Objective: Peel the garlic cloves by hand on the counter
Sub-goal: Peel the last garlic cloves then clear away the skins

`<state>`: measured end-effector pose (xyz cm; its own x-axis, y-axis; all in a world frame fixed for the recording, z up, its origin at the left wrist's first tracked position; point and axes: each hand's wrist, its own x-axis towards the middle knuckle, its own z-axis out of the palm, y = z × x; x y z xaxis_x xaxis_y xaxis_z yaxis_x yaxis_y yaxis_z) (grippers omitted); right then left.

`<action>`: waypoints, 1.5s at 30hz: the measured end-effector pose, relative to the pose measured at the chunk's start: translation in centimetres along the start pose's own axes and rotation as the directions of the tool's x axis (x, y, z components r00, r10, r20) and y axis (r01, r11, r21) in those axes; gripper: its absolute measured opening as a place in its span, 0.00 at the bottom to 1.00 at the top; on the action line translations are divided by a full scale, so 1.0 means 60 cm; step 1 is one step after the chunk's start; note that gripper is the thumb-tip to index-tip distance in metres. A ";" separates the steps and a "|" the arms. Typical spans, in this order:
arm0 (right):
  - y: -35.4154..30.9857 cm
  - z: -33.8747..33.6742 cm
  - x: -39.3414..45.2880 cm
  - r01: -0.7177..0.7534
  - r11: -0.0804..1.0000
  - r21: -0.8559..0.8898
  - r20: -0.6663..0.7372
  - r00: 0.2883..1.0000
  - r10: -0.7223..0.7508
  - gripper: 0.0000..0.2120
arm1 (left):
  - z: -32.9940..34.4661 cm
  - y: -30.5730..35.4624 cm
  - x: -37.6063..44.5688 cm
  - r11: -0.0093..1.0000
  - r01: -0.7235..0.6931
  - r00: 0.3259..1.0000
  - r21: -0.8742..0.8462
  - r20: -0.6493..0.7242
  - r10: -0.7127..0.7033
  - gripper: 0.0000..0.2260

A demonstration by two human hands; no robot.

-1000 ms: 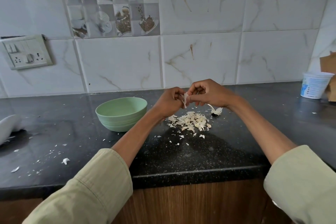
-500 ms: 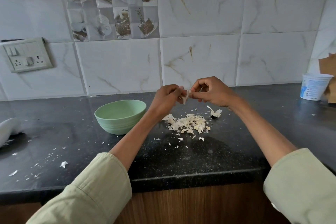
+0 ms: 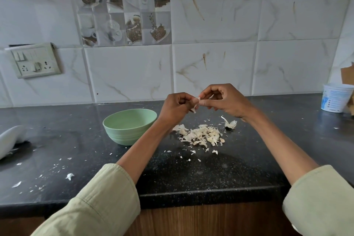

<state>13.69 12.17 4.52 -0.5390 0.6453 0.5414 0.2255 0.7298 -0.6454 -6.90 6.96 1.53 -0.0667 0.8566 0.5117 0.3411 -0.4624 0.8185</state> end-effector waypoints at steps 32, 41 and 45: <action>0.012 0.034 -0.005 -0.073 0.990 -0.119 0.045 0.996 0.079 0.16 | 0.005 -0.001 -0.017 0.933 -0.085 0.992 0.349 0.116 0.047 0.05; 0.010 0.049 -0.002 -0.131 0.987 -0.096 0.162 0.976 0.146 0.14 | 0.011 -0.013 -0.010 0.889 -0.119 0.993 0.442 0.037 0.114 0.10; 0.005 0.051 -0.001 -0.061 0.994 -0.091 0.174 0.982 0.076 0.12 | 0.013 -0.008 -0.008 0.862 -0.124 0.991 0.492 0.016 0.134 0.11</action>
<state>11.31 11.65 2.64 -0.6530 0.6499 0.3889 0.3309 0.7067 -0.6253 -6.31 6.94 0.65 -0.0059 0.7905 0.6124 0.7632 -0.3922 0.5136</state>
